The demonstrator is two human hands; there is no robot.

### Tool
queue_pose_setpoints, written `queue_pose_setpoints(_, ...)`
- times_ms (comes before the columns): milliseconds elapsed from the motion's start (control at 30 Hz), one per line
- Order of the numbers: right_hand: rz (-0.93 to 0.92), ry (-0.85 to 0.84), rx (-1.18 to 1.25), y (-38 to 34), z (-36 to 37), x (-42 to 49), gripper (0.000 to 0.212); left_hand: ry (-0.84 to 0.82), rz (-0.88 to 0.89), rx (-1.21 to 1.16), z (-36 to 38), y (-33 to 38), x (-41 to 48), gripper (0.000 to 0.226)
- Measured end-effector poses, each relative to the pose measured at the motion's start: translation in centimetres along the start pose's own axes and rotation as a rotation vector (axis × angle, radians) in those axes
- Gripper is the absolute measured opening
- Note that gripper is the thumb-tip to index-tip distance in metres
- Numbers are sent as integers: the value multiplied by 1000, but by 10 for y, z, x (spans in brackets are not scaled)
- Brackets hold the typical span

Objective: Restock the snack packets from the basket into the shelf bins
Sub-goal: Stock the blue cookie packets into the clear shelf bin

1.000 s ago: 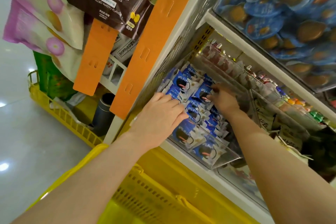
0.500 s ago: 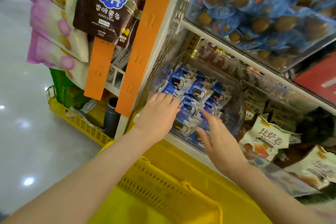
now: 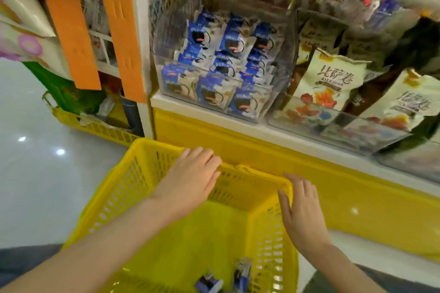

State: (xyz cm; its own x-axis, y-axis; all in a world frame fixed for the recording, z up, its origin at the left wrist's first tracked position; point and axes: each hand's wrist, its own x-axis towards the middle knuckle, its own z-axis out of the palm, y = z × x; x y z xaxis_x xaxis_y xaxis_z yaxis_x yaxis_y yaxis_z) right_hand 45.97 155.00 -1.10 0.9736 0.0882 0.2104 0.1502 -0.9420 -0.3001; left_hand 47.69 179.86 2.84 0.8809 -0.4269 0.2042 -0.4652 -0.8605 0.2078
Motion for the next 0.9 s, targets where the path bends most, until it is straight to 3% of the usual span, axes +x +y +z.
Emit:
queue_pose_setpoints(133,354,-248,204,31,44,-32,56,-343,-12,-94,79,10,-15,29)
queue_pose_setpoints(500,380,-62,439,48,75,-54,53,-1152,-327,-426,259,30,-81,29)
queue_pose_setpoints(733,407,-34,498,53,79,-57,50,-1245,-427,-523,288,43,-93,74)
queue_pose_setpoints(900,399,-29,483,53,79,-56,49,-1199,-571,-725,276,44,-82,44)
